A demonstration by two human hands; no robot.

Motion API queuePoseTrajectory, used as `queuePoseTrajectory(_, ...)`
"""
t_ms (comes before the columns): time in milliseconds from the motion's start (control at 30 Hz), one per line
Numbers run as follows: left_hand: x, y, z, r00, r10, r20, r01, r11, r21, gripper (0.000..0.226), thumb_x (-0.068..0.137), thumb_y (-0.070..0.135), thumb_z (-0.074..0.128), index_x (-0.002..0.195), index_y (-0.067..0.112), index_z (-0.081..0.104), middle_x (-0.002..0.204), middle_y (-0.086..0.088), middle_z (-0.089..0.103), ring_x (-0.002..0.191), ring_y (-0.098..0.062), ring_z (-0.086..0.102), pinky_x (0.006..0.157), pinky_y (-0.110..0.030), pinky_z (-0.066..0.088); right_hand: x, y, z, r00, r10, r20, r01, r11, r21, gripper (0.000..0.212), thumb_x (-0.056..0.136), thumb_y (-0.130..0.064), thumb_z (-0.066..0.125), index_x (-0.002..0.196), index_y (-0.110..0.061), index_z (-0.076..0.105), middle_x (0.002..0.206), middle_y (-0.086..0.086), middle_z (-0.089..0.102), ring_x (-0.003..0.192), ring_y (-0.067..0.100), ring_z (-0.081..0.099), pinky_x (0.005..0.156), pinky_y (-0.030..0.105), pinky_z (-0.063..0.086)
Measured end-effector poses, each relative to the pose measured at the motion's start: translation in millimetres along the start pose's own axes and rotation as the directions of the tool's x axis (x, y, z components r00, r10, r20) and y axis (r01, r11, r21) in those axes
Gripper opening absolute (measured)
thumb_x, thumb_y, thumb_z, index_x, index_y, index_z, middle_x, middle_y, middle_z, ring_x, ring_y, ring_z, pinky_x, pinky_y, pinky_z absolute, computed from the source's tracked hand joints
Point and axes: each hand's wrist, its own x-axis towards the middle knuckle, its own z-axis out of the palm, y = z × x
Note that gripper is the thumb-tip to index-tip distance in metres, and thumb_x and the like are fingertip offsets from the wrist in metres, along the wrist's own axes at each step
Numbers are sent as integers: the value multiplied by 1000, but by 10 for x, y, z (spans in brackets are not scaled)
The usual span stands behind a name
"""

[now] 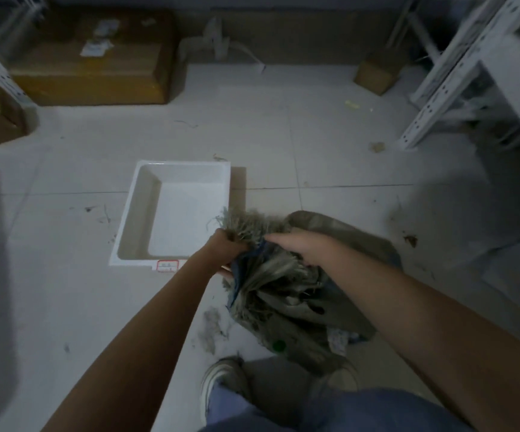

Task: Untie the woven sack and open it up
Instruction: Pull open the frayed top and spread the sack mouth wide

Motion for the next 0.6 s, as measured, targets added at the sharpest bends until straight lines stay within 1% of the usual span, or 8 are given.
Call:
queuePoseTrajectory(67,-39,-6,74,995,62,-78,-60,998,26,50,78,9,67,123,-1,48,122,-23,59,108,-36,60,87,-45,55,-16,60,-48,1000,-14,-17,15,998,63,89,85,-55,56,150,-9,17,157,9,25,139,31,32,108,40,34)
queuePoseTrajectory(167,-132,82,113,977,135,-163,-145,988,-49,47,78,-6,62,123,-2,49,122,-26,58,112,-39,57,93,-46,49,-122,126,-190,996,-68,-60,64,995,-73,74,94,-51,41,150,-7,19,156,12,25,138,31,33,108,36,33)
queuePoseTrajectory(233,-176,178,103,966,188,-176,-200,978,-56,47,78,-14,56,124,-4,50,123,-27,58,109,-36,57,93,-48,48,-236,155,-290,996,-73,60,73,997,11,70,96,-55,31,150,-12,19,157,10,24,140,28,31,109,37,31)
queuePoseTrajectory(333,-275,353,76,949,236,-210,-254,965,-67,45,80,-13,53,123,1,53,112,-21,61,97,-35,59,72,-42,51,-462,198,-490,948,-113,297,60,982,180,67,97,-55,21,152,-18,11,156,9,25,141,29,28,112,44,26)
queuePoseTrajectory(400,-352,476,45,936,270,-225,-304,943,-133,39,82,-9,53,118,5,57,100,-17,61,85,-31,59,61,-34,49,-615,243,-674,930,-184,317,102,961,258,64,97,-55,21,150,-19,20,131,6,53,125,27,47,106,45,34)
queuePoseTrajectory(500,-494,681,41,910,320,-265,-384,890,-244,29,85,-8,49,108,9,57,80,-10,61,68,-23,58,54,-24,51,-807,261,-834,952,-307,-1,305,943,133,43,98,-42,39,131,-18,49,99,-1,56,97,13,56,95,23,45)
queuePoseTrajectory(533,-546,759,52,903,319,-287,-396,878,-269,24,86,-8,46,101,9,55,75,-7,58,65,-20,55,52,-23,50,-805,267,-883,906,-373,-198,392,918,62,36,95,-37,49,125,-18,55,100,1,55,92,12,57,86,16,48)
queuePoseTrajectory(600,-622,911,74,902,294,-317,-397,854,-337,23,86,-11,39,89,8,52,72,-8,52,63,-20,51,54,-27,44,-786,309,-1008,818,-424,-388,495,863,101,50,86,-31,66,130,-15,49,115,5,51,108,16,54,94,20,47)
